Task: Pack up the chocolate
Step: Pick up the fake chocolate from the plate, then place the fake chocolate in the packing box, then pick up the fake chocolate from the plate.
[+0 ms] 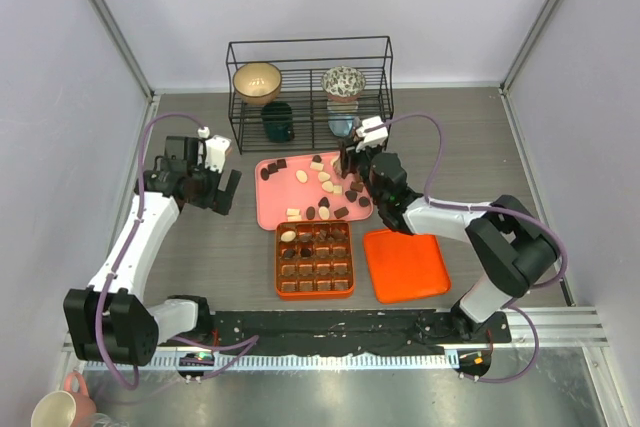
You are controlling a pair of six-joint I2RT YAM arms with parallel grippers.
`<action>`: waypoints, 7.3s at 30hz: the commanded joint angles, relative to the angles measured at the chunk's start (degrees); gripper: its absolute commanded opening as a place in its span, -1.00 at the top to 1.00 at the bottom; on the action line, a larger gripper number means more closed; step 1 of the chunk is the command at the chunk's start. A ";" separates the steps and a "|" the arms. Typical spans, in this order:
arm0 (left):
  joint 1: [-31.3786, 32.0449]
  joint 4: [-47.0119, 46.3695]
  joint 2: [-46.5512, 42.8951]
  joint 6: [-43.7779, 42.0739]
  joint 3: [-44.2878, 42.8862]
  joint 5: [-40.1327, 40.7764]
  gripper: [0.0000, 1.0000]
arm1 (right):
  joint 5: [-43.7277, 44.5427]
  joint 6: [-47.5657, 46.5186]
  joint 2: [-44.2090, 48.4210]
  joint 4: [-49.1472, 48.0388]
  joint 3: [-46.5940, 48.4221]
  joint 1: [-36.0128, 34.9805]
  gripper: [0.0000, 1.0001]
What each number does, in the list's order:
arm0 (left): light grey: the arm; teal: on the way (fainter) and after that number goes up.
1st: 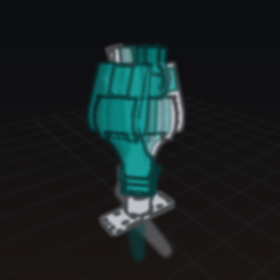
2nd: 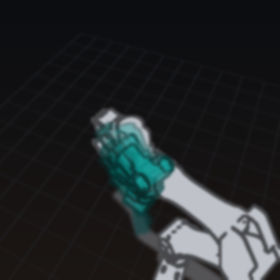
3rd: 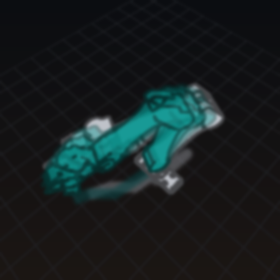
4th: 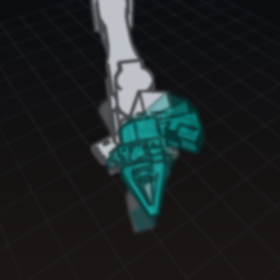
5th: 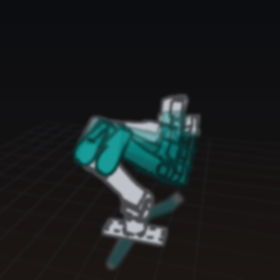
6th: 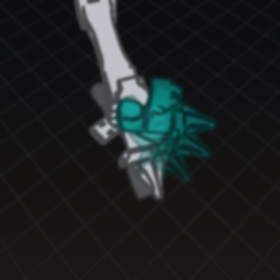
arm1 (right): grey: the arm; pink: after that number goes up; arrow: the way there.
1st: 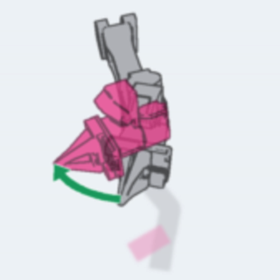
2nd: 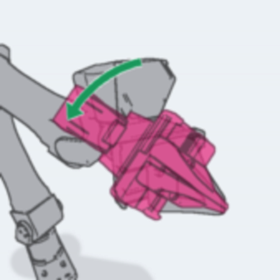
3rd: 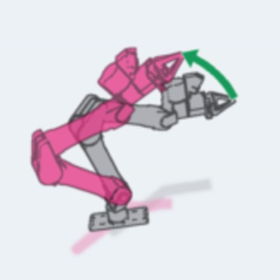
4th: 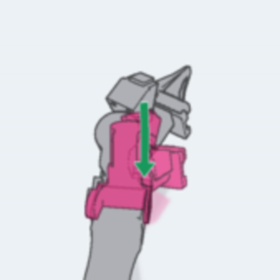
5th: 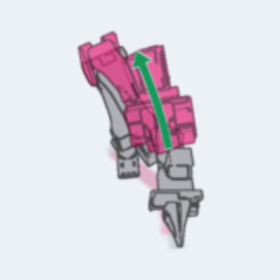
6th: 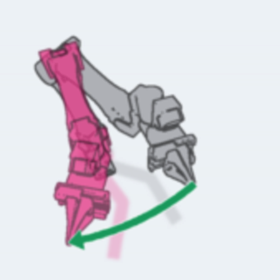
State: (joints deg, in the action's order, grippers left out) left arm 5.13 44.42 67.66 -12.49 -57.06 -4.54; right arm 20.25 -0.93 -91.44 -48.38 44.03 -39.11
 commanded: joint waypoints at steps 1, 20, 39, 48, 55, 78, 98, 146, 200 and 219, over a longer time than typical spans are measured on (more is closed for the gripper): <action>-0.03 -1.10 -1.65 -0.17 -0.16 0.84 -0.99 | -0.83 0.75 -1.28 -6.37 0.09 0.35 0.06; -0.03 -0.48 -3.94 -0.52 1.60 1.99 -0.99 | -0.92 0.31 -0.50 -7.08 -3.78 0.53 0.19; -0.03 -0.13 -4.82 -1.31 2.74 2.08 -0.99 | -10.40 3.83 13.73 3.00 -2.37 -0.87 0.76; 0.06 -0.92 -4.64 -1.75 3.79 1.11 -0.99 | -15.59 5.67 27.80 20.67 -3.69 -9.30 0.87; 0.06 -1.09 -4.90 -1.57 4.85 2.16 -0.99 | -13.22 7.17 33.60 27.20 -7.64 -16.43 0.86; -0.03 -1.09 -14.05 -1.22 10.83 8.23 -0.99 | -11.38 9.19 32.20 26.23 -10.54 -20.65 0.51; -0.03 0.22 -13.43 0.36 9.60 8.84 -0.99 | -9.88 7.26 36.24 25.79 -11.25 -20.65 0.24; -0.03 -2.94 -7.54 -2.10 8.63 7.96 -0.99 | -4.43 -3.91 -3.31 -12.61 1.50 5.80 0.42; 0.06 3.04 -14.31 -3.59 8.28 9.28 -0.99 | -9.61 3.92 6.08 -5.85 -6.68 5.72 0.58; 0.06 3.04 -11.94 -2.71 6.52 8.23 -0.99 | -6.81 4.17 40.80 29.03 -6.50 -13.88 0.73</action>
State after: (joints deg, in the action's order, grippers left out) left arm 5.13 47.88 55.29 -15.44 -48.34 4.03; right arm 11.29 0.67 -55.68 -28.84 38.15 -49.34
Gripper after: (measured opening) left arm 0.996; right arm 0.317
